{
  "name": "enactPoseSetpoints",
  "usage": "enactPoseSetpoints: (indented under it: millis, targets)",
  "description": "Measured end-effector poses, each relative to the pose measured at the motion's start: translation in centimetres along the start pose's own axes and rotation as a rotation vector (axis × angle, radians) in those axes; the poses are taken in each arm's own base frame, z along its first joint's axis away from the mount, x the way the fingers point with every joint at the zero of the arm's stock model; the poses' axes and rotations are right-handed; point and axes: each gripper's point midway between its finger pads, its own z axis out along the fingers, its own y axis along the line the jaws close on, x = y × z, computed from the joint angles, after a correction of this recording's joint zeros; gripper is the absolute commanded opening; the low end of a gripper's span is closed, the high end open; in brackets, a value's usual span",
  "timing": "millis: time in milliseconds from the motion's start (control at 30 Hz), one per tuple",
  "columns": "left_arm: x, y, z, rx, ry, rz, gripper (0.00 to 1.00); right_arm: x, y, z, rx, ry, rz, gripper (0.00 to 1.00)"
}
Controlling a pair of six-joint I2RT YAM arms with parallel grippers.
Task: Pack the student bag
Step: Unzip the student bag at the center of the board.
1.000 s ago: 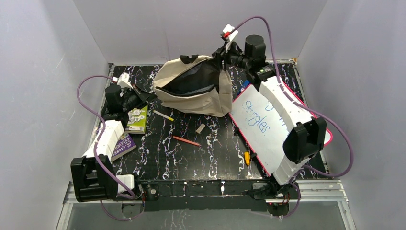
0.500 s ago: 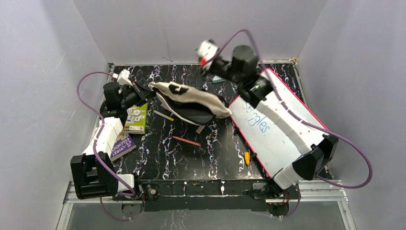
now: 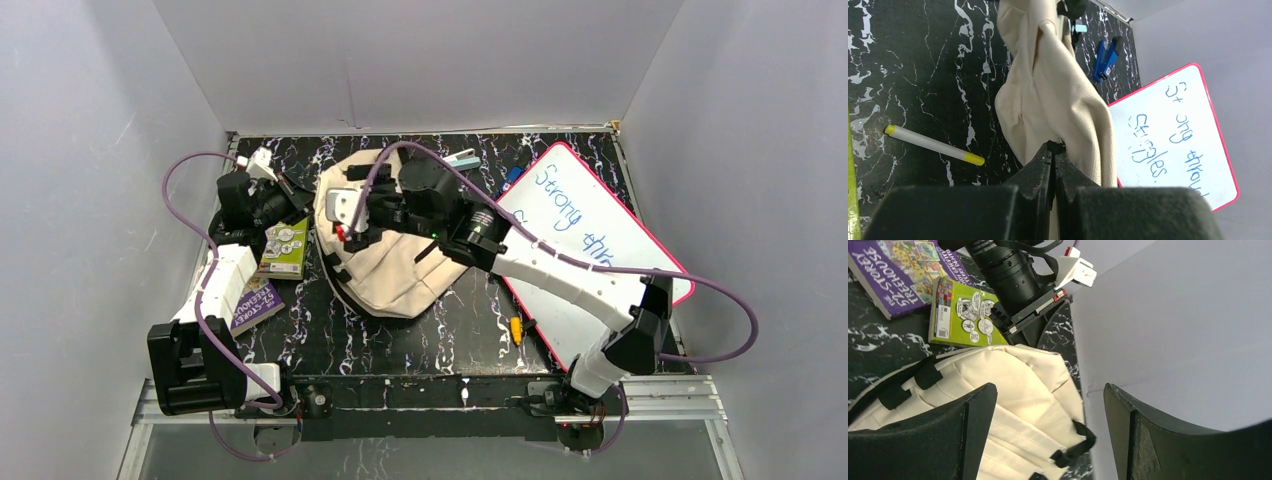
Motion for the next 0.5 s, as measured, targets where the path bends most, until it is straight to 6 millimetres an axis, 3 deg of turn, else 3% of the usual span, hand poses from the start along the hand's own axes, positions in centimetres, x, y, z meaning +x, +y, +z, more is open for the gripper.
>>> enactPoseSetpoints:
  millis: [100, 267, 500]
  targets:
    - [0.0, 0.0, 0.0, -0.001, 0.0, -0.001, 0.0, 0.5, 0.1, 0.7, 0.038, 0.063, 0.155, 0.88]
    - [0.1, 0.0, 0.0, -0.002, 0.003, -0.01, 0.0, 2.5, -0.7, 2.8, 0.168, 0.2, 0.555, 0.88]
    - [0.1, -0.2, -0.1, 0.002, 0.004, -0.017, 0.0, 7.4, 4.2, 5.3, 0.221, 0.379, 0.92, 0.92]
